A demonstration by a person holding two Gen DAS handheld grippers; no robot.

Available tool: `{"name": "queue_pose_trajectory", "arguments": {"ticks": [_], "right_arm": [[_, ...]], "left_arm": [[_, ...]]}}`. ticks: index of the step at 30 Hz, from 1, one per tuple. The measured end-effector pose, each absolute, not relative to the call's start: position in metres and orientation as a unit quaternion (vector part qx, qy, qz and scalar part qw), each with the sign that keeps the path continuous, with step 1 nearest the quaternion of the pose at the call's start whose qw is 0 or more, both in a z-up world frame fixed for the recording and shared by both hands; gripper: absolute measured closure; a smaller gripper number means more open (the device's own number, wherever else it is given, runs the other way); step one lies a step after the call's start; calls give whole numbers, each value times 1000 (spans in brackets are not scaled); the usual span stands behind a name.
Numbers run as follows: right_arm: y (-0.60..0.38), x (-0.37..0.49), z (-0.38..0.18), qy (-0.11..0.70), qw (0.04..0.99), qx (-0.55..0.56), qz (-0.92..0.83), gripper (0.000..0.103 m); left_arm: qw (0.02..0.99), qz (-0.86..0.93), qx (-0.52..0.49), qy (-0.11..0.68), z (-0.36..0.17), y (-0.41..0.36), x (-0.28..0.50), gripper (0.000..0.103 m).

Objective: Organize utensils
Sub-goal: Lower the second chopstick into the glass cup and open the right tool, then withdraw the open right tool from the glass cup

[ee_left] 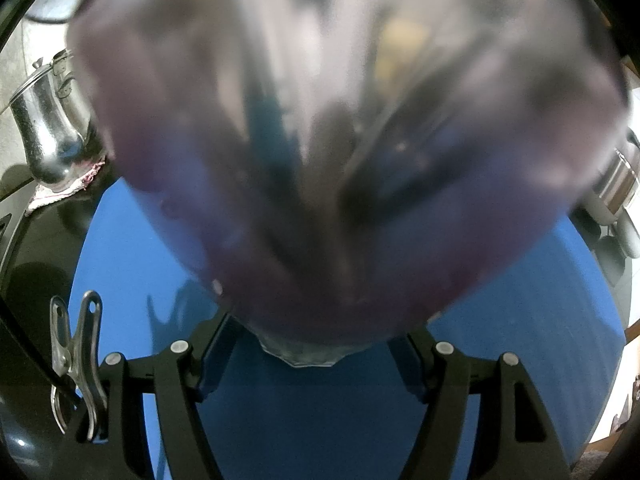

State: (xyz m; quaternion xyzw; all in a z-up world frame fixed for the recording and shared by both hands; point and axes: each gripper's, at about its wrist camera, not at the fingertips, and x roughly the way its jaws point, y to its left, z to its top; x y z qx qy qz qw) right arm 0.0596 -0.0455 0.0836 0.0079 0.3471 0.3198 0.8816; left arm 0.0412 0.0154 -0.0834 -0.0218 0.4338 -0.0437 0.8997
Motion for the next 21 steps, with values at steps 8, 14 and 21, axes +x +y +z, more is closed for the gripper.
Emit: {"name": "queue_pose_trajectory", "arguments": {"ticks": [8,14,21], "right_arm": [[-49,56,84,346,881,19,321,71],[-50,51,88,345,881,11,325,63],[-69,38,97,328,890,19,316,50]], "left_arm": [[900,-44,-22,434,-83,15,41,29],[900,-43,-22,434,-83,15,41,30],[900,-40,-20,434,-82,15,41,30]]}}
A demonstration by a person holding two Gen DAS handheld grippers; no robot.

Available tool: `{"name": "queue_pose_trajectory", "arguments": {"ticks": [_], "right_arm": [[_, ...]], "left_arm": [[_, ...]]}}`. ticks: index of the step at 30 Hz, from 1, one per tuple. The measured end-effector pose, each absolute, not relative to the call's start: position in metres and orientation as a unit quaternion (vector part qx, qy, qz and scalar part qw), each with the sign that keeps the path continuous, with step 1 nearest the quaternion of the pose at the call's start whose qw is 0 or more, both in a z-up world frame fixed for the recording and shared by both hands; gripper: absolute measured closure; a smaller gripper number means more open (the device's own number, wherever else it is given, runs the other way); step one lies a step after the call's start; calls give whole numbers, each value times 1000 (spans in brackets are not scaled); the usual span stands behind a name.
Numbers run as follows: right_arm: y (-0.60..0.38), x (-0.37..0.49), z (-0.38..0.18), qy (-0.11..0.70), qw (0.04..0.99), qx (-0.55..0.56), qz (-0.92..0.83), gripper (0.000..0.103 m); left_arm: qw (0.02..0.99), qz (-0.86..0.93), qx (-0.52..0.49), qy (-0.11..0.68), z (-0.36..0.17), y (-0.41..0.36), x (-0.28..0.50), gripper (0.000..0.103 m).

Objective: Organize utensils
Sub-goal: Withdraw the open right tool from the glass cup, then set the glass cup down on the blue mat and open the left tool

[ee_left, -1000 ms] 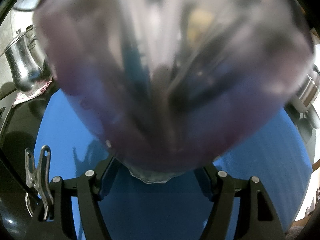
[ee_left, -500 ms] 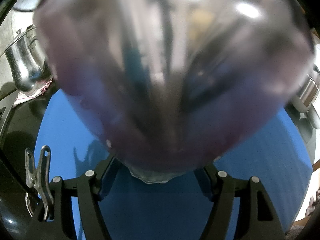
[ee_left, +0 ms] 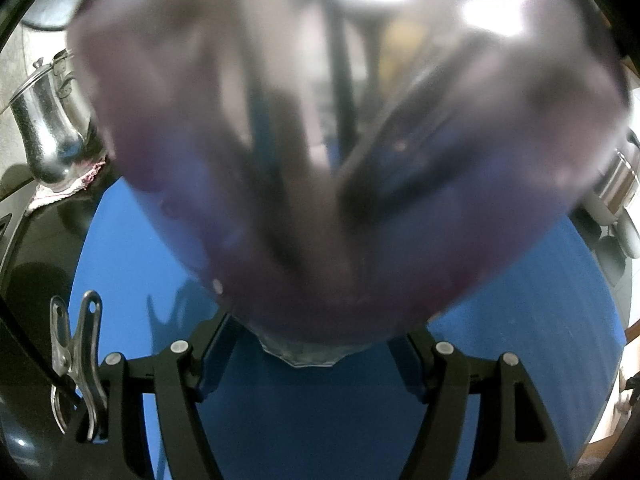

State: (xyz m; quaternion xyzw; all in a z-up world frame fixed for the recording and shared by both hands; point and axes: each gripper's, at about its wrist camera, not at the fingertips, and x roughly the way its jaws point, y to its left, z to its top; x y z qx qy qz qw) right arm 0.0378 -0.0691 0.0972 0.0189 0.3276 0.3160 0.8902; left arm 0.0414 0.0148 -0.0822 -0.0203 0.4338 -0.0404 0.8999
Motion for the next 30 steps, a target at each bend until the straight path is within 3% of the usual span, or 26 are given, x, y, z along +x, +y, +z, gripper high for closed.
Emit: {"name": "queue_pose_trajectory", "arguments": {"ticks": [8,17,21,30], "right_arm": [[-106,20,89,329,899,34,288,38],[-139,7,62,350,898,47,261,34],[-149,2,59,346,902,58,253,22],[-164,-1,40,369,899,43,232,20]], "left_arm": [[900,-38,-19,434,-87,13,45,29],[900,-36,-18,434,-87,15,47,29],[900,-30,-12,435,-86,13,48,29],[894,-17,-13,447,-82,13,39,29]]}}
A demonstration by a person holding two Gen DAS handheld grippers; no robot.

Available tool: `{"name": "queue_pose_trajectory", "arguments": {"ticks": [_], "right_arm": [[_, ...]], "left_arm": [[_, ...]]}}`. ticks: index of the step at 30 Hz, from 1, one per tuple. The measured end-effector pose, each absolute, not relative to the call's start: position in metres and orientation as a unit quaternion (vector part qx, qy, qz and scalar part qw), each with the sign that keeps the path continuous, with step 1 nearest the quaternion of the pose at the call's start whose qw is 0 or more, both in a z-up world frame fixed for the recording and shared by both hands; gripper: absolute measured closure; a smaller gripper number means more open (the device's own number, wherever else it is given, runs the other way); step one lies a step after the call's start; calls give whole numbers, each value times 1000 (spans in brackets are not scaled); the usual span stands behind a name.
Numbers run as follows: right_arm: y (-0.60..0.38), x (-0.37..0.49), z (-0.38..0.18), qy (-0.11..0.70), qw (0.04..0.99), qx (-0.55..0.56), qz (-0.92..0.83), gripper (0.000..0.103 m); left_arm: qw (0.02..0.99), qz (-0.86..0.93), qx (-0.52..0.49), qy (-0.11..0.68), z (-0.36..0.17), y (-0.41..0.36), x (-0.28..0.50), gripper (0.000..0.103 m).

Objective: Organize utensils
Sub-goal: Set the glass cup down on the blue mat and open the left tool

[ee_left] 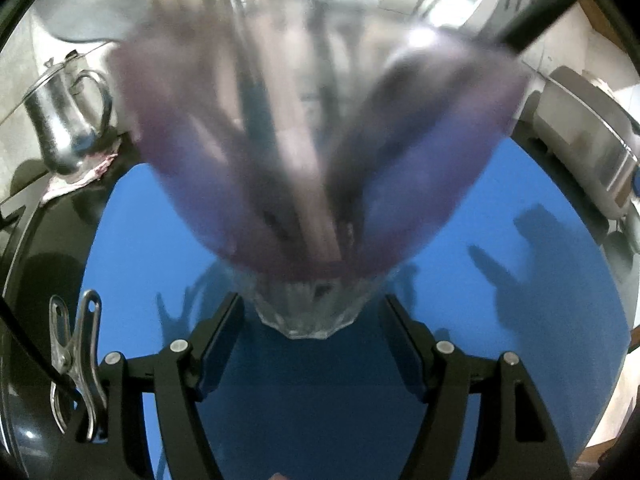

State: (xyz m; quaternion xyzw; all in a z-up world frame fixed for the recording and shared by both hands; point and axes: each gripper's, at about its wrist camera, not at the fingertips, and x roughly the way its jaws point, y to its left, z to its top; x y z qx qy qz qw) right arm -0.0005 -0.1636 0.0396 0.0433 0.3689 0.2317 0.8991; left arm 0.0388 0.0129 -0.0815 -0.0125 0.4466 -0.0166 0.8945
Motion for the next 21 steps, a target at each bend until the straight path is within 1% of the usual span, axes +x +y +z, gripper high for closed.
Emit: {"name": "queue_pose_trajectory", "arguments": {"ticks": [11,21], "right_arm": [[-170,-3,17,410,882,25,231,18],[-167,-11,14,429,871,20,237,18]], "left_arm": [[882,-4,-51,468,-68,24,16,29],[888,24,-61,456,-28,16,-18,29]]}}
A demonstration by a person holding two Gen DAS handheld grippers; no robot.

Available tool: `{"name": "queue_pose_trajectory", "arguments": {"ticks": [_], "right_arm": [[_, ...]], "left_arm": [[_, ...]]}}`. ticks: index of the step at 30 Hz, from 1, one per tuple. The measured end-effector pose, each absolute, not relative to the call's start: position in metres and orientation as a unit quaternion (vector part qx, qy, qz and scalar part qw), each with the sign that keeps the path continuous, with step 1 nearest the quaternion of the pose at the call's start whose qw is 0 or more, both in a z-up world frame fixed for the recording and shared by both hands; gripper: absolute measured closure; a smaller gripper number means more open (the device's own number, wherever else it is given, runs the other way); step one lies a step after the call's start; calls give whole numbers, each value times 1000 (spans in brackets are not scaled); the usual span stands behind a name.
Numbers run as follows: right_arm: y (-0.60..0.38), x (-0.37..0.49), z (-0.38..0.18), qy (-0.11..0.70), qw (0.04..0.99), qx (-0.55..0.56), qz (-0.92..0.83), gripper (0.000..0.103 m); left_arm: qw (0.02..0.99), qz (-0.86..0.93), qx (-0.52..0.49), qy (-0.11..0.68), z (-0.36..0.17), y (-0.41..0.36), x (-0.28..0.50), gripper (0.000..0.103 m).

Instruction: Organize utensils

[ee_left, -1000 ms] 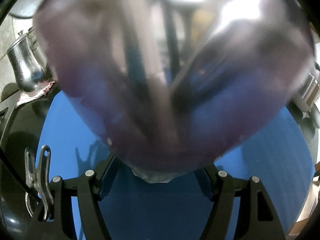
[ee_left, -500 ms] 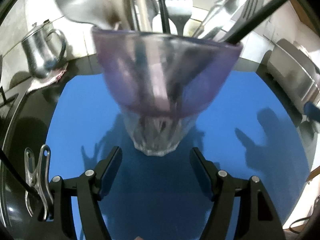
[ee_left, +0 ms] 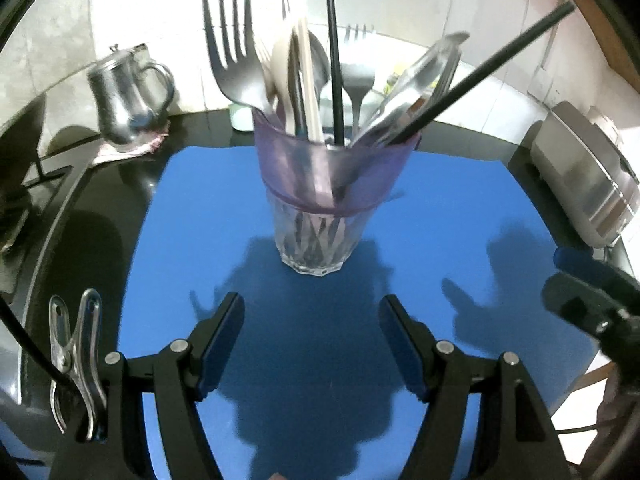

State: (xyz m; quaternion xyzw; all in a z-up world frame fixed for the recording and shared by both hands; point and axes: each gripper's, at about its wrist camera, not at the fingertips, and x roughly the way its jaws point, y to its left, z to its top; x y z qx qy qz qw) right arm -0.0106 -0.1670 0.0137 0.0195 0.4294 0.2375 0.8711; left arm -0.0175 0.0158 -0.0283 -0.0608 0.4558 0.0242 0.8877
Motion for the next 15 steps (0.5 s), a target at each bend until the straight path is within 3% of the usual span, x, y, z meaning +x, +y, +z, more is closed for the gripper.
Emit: {"name": "queue_pose_trajectory", "arguments": {"ticks": [15], "right_arm": [[-150,-16,27,434,865,14,252,18]], "left_arm": [[890,59,-62,448,1,16,-29,29]]}}
